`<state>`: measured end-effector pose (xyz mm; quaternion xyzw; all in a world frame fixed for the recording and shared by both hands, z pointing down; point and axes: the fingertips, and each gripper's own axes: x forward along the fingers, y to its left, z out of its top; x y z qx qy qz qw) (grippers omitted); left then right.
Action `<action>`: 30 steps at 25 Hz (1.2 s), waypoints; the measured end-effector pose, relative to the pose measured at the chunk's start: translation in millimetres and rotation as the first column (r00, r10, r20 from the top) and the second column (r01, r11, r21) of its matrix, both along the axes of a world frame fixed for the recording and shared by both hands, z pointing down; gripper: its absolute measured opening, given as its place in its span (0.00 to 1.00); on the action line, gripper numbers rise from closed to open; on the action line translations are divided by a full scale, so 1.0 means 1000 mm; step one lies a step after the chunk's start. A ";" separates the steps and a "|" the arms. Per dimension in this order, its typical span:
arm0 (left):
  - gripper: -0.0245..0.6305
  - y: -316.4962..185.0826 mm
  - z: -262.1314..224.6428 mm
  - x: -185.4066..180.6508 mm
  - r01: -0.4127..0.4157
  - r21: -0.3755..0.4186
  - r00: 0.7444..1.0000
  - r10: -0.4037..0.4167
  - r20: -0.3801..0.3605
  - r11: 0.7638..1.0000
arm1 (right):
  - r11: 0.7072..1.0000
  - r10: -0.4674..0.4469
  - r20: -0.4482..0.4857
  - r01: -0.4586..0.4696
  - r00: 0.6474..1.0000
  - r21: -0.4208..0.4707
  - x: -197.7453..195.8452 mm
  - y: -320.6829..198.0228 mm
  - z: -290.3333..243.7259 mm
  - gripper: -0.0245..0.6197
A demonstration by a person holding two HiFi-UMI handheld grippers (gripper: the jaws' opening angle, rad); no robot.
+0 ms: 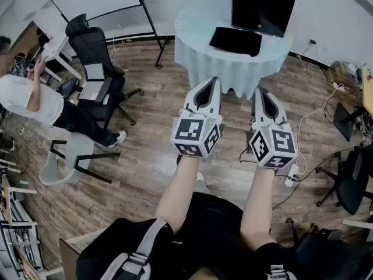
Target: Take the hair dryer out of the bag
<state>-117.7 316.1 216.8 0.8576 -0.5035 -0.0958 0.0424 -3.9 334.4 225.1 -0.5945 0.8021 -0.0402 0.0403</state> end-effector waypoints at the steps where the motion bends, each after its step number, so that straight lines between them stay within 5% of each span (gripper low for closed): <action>1: 0.04 -0.003 0.000 -0.001 -0.004 -0.001 1.000 0.004 -0.001 1.000 | 1.000 0.002 -0.002 -0.002 1.000 0.001 -0.002 -0.003 0.000 0.04; 13: 0.04 -0.061 0.023 -0.027 -0.045 -0.067 0.999 0.043 -0.029 0.997 | 0.995 0.085 0.057 -0.081 0.995 -0.059 -0.009 -0.057 0.021 0.05; 30: 0.04 -0.139 0.038 -0.074 -0.051 -0.097 0.993 0.040 -0.107 0.994 | 0.993 0.106 -0.011 -0.107 0.994 -0.059 -0.043 -0.121 0.022 0.05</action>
